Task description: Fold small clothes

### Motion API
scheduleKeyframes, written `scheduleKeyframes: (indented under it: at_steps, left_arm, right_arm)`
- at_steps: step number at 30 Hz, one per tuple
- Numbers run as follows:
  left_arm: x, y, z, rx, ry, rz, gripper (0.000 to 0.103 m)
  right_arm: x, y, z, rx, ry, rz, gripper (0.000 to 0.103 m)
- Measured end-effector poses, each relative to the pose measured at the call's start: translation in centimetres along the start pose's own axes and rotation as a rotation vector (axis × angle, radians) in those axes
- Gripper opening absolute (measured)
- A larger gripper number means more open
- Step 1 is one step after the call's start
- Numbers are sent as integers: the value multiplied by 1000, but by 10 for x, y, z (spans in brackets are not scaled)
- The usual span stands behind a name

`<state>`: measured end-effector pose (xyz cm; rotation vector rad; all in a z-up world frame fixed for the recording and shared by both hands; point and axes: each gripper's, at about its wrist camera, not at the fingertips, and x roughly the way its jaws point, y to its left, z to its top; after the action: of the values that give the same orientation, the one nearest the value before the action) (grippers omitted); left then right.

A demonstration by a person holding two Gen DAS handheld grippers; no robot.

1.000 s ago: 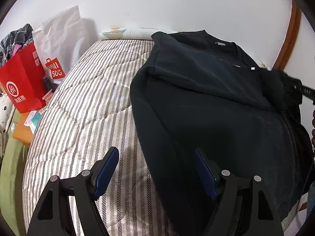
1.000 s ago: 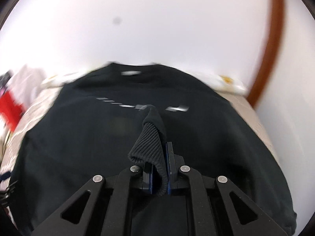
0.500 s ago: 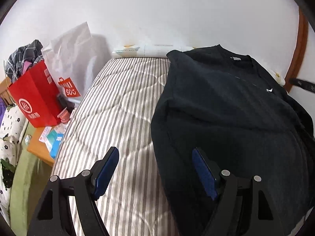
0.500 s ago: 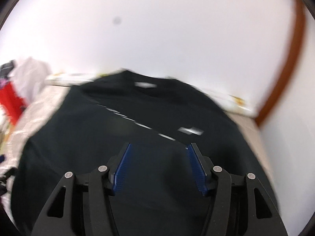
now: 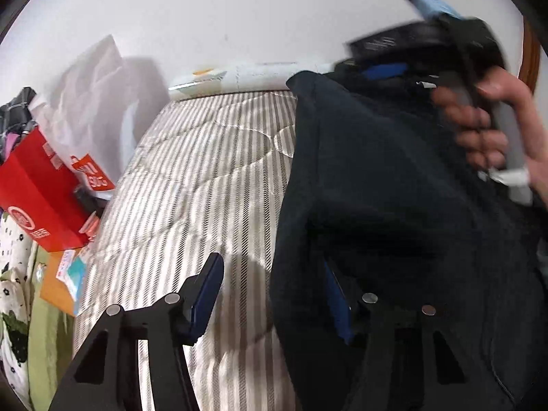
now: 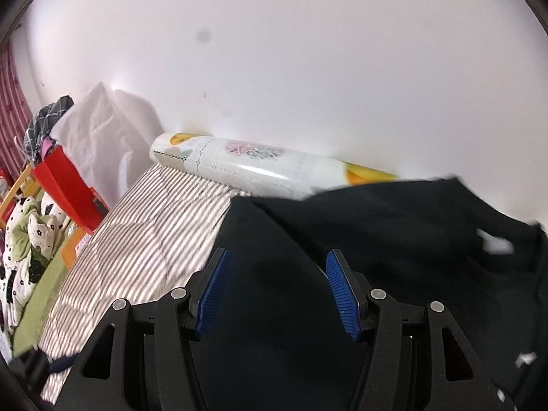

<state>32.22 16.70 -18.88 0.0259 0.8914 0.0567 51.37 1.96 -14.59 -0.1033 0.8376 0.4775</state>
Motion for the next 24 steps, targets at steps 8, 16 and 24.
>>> scheduleKeyframes:
  at_steps: [8, 16, 24]
  left_arm:
    - [12, -2, 13, -39, -28, -87, 18]
    - [7, 25, 10, -168, -48, -171, 7]
    - [13, 25, 5, -168, -17, -164, 11]
  right_arm:
    - [62, 9, 25, -1, 58, 146, 13]
    - [82, 32, 45, -21, -5, 163, 11]
    - [98, 41, 41, -23, 53, 121, 21]
